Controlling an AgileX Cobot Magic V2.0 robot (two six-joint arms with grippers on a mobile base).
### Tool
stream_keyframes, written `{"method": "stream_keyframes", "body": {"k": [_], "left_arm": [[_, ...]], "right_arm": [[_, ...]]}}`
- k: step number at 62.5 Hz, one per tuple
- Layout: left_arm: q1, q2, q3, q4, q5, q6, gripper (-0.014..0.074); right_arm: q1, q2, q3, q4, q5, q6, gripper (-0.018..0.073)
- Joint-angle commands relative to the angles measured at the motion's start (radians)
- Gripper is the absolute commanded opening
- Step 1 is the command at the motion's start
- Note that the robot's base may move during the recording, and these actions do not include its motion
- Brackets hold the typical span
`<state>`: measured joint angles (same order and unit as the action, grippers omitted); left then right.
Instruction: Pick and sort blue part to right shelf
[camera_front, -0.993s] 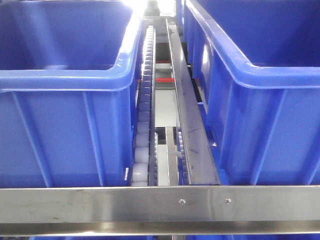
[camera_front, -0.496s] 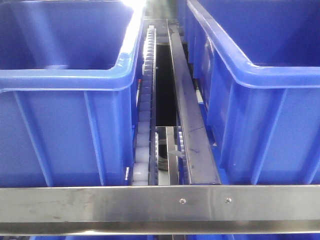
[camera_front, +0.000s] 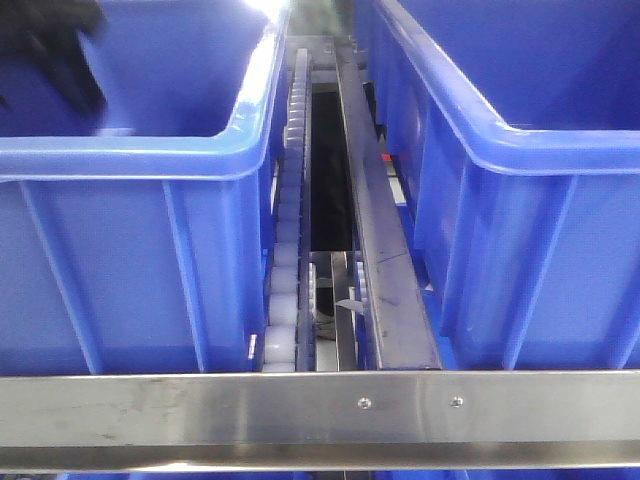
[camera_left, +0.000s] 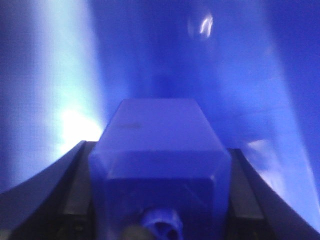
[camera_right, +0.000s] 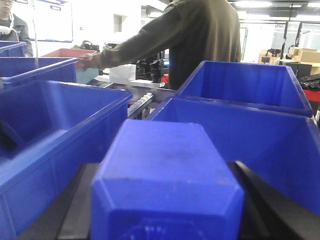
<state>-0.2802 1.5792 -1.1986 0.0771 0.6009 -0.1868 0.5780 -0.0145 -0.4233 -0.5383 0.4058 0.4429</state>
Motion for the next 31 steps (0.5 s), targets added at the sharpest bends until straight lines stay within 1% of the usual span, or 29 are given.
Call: {"method": "stream_keyframes", "body": {"k": [1, 5, 10, 25, 31], "left_arm": [[0.02, 0.013, -0.056, -0.045, -0.068, -0.009, 0.0269], [0.033, 0.049, -0.059, -0.063, -0.07, -0.009, 0.0269], [0.042, 0.083, -0.059, -0.067, -0.07, -0.009, 0.0269], [0.042, 0.131, -0.059, -0.067, -0.062, -0.009, 0.0269], [0.042, 0.133, -0.06, -0.067, -0.064, -0.009, 0.0296]], "right_arm": [[-0.002, -0.009, -0.033, -0.027, -0.083, -0.005, 0.0185], [-0.002, -0.009, -0.033, -0.027, -0.082, -0.005, 0.0185], [-0.002, -0.009, -0.033, -0.027, -0.082, -0.005, 0.0185], [-0.002, -0.009, -0.033, -0.027, -0.082, -0.005, 0.0185], [-0.002, -0.009, -0.033, -0.027, -0.082, -0.005, 0.0185]]}}
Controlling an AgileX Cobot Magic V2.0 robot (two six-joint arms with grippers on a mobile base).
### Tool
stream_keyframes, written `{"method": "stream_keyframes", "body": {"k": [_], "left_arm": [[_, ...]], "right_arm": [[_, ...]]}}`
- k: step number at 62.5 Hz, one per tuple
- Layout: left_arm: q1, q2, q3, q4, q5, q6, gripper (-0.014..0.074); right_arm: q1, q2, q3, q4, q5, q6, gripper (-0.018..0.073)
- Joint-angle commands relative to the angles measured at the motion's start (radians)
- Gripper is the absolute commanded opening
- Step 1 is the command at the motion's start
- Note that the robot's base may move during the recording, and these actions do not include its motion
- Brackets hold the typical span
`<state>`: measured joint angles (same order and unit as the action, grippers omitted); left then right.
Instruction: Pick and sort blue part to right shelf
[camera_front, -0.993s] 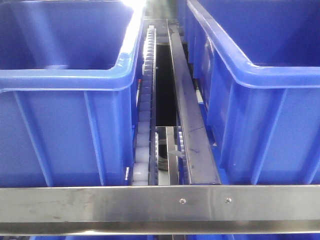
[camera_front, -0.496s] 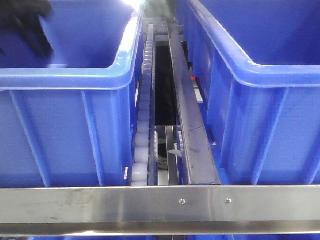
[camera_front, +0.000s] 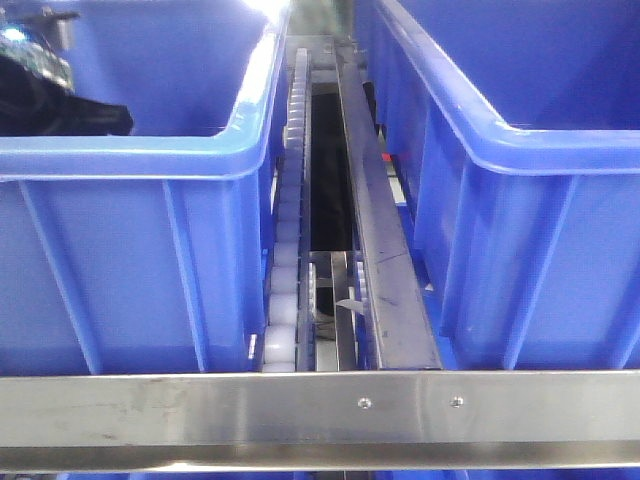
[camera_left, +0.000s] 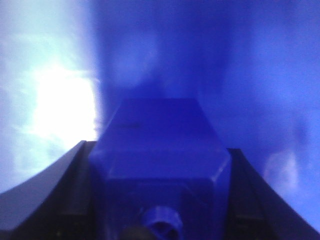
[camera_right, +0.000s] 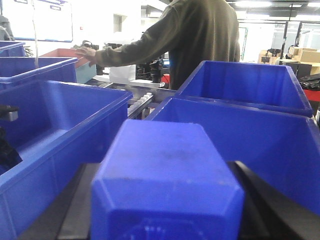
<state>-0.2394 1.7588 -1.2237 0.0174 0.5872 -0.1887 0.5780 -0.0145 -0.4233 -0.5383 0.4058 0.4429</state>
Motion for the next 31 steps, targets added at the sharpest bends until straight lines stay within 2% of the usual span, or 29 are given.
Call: {"method": "stream_keyframes", "body": {"k": [1, 17, 24, 31], "left_arm": [[0.001, -0.047, -0.035, -0.007, -0.051, -0.007, 0.0304], [0.005, -0.047, -0.035, -0.005, -0.046, 0.004, 0.0528], [0.005, -0.054, -0.035, -0.008, -0.045, 0.004, 0.0591], [0.005, -0.084, -0.035, -0.008, -0.042, 0.004, 0.0599]], "right_arm": [[-0.002, -0.009, -0.033, -0.027, -0.082, -0.005, 0.0185], [-0.002, -0.009, -0.033, -0.027, -0.082, -0.005, 0.0185], [-0.002, -0.009, -0.033, -0.027, -0.08, -0.005, 0.0185], [-0.002, -0.009, -0.033, -0.027, -0.074, -0.005, 0.0185]]}}
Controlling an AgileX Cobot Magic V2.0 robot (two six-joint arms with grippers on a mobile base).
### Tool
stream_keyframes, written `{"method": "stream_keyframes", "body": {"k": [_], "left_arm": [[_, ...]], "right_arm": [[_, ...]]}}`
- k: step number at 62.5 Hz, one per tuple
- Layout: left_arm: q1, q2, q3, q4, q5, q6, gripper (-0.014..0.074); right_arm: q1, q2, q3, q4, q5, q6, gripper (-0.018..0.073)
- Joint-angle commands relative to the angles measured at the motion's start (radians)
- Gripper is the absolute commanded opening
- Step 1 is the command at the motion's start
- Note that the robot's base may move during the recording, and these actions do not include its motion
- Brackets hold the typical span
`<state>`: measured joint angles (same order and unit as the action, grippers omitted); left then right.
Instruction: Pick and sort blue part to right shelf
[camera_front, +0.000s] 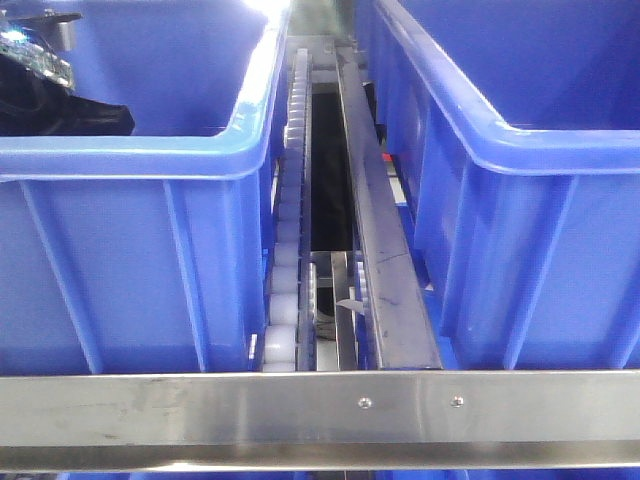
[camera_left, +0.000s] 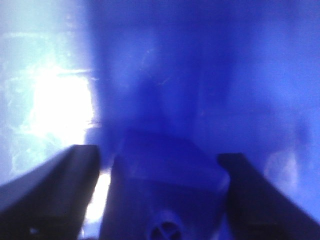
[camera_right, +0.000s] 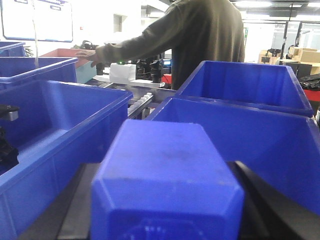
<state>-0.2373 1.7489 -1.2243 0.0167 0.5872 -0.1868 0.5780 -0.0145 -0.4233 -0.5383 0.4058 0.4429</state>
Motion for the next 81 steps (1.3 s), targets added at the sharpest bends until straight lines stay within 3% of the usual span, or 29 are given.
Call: {"method": "stream_keyframes", "body": {"k": [1, 13, 29, 39, 52, 65, 81], "left_arm": [[0.002, -0.083, -0.034, -0.007, -0.042, 0.002, 0.0599], [0.002, -0.234, -0.022, -0.007, -0.019, 0.002, 0.0538], [0.002, -0.577, 0.13, 0.019, -0.018, 0.002, 0.0232], [0.002, -0.798, 0.244, 0.049, -0.038, 0.002, 0.0122], [0.002, -1.054, 0.357, 0.057, -0.059, 0.002, 0.0124], [0.002, -1.291, 0.428, 0.084, -0.057, 0.002, 0.0124], [0.002, -1.467, 0.483, 0.098, -0.041, 0.002, 0.0124]], "right_arm": [[-0.002, -0.009, -0.033, -0.027, -0.073, -0.005, 0.0185], [-0.002, -0.009, -0.033, -0.027, -0.063, -0.005, 0.0185], [-0.002, -0.009, -0.033, -0.027, -0.054, -0.005, 0.0185], [-0.002, 0.01, -0.033, -0.027, -0.023, -0.005, 0.0185], [-0.002, 0.165, -0.064, -0.026, -0.027, 0.027, 0.0185], [-0.002, 0.456, -0.198, -0.026, 0.002, 0.079, 0.0185], [-0.003, 0.81, -0.433, -0.026, 0.168, 0.105, 0.0185]]}}
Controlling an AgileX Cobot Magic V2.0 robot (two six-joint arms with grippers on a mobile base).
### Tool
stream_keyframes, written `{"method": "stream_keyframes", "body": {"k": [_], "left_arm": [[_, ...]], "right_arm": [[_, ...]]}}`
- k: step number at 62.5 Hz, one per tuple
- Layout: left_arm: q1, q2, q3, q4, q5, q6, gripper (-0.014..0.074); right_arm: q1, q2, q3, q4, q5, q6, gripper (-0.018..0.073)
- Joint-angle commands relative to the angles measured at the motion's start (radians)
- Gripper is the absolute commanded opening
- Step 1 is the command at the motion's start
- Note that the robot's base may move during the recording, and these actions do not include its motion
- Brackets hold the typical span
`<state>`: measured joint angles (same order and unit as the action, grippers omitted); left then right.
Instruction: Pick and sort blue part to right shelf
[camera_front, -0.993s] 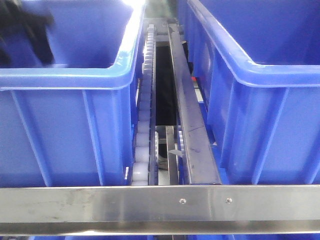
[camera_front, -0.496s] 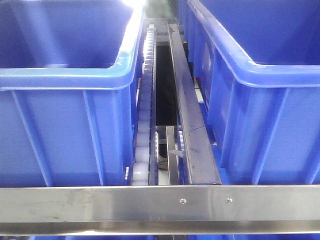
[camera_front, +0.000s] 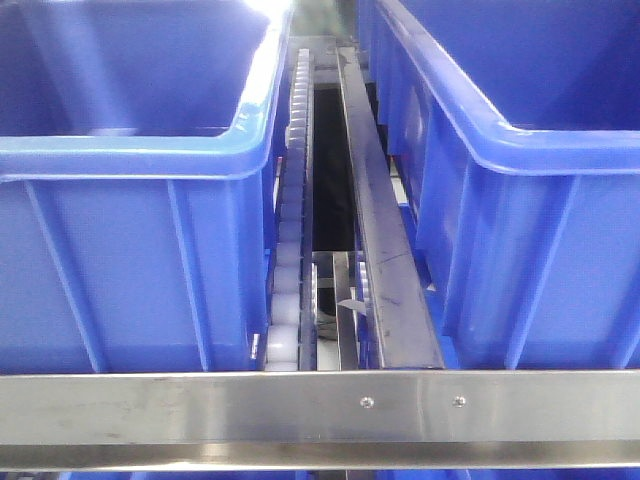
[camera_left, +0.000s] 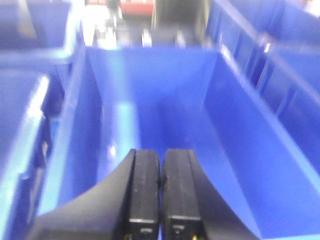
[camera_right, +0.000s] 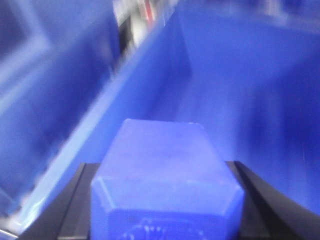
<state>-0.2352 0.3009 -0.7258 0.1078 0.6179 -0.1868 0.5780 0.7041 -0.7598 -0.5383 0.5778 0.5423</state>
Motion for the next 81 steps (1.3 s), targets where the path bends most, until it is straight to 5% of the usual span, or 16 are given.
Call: {"method": "stream_keyframes", "body": {"k": [1, 11, 22, 41, 47, 81], "left_arm": [[0.0, -0.028, -0.013, 0.007, -0.069, 0.002, 0.0124], [0.0, -0.074, 0.011, 0.007, -0.046, 0.002, 0.0124], [0.0, -0.082, 0.015, 0.007, -0.04, 0.002, 0.0124], [0.0, -0.082, 0.015, 0.007, -0.036, 0.002, 0.0124], [0.0, -0.082, 0.015, 0.007, -0.036, 0.002, 0.0124], [0.0, -0.082, 0.015, 0.007, -0.036, 0.002, 0.0124]], "right_arm": [[-0.003, 0.115, -0.116, -0.026, 0.006, 0.005, 0.0185], [-0.039, 0.289, -0.256, -0.006, 0.109, 0.005, 0.0185], [-0.214, 0.419, -0.346, 0.141, 0.151, -0.034, 0.0185], [-0.511, 0.621, -0.425, 0.548, 0.164, -0.531, 0.0185], [-0.539, 0.692, -0.439, 0.591, 0.146, -0.61, 0.0185], [-0.543, 0.967, -0.44, 0.552, -0.101, -0.61, 0.0185]]}}
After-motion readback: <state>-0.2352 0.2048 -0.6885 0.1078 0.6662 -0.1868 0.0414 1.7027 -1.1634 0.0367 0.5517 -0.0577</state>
